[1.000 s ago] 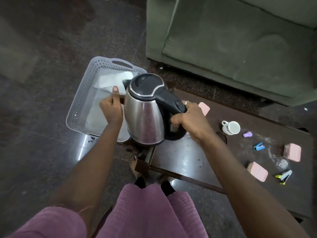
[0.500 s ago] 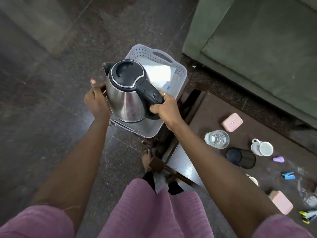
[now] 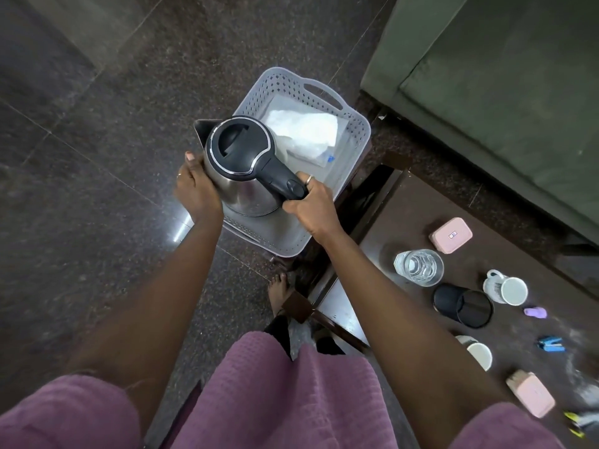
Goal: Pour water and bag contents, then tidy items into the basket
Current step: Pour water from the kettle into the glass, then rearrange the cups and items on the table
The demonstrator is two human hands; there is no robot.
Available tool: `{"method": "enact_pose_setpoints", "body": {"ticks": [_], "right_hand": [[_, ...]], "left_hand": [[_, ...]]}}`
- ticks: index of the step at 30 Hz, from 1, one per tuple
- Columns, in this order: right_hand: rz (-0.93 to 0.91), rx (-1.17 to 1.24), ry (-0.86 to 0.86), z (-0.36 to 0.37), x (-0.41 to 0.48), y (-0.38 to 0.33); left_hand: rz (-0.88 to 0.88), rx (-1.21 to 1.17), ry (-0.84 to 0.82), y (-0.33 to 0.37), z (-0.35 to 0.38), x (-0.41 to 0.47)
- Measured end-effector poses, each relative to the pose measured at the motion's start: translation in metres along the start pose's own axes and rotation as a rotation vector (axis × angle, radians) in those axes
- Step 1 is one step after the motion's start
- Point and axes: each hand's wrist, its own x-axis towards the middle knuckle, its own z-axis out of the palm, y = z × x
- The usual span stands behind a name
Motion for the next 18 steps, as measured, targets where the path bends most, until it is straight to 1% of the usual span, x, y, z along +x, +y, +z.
{"method": "enact_pose_setpoints", "body": {"ticks": [4,6,9,11,13,15,16,18], "right_hand": [[-0.022,-0.086,-0.044,-0.002,0.001,-0.002],[-0.064,-0.118,-0.042,-0.005,-0.003,-0.001],[-0.141,-0.130,0.026,-0.011,-0.019,0.015],[-0.139,-0.193,0.103,-0.026,-0.034,0.035],[-0.137,-0.316,0.229,-0.048,-0.049,0.061],[-0.112,-0.405,0.405,-0.074,-0.065,0.091],[-0.071,-0.440,0.475,-0.087,-0.072,0.105],[0.088,-0.547,0.511,-0.111,-0.078,0.132]], "left_hand": [[-0.035,-0.016,0.023,0.004,0.000,-0.013],[-0.013,-0.063,0.068,0.006,-0.002,-0.036],[0.021,-0.161,0.135,0.003,0.000,-0.090],[0.037,-0.149,0.085,-0.003,0.007,-0.137],[0.096,-0.093,-0.039,-0.008,0.014,-0.183],[0.242,-0.004,-0.251,-0.013,0.020,-0.224],[0.316,0.035,-0.374,-0.016,0.024,-0.240],[0.369,0.073,-0.595,-0.022,0.036,-0.264]]}}
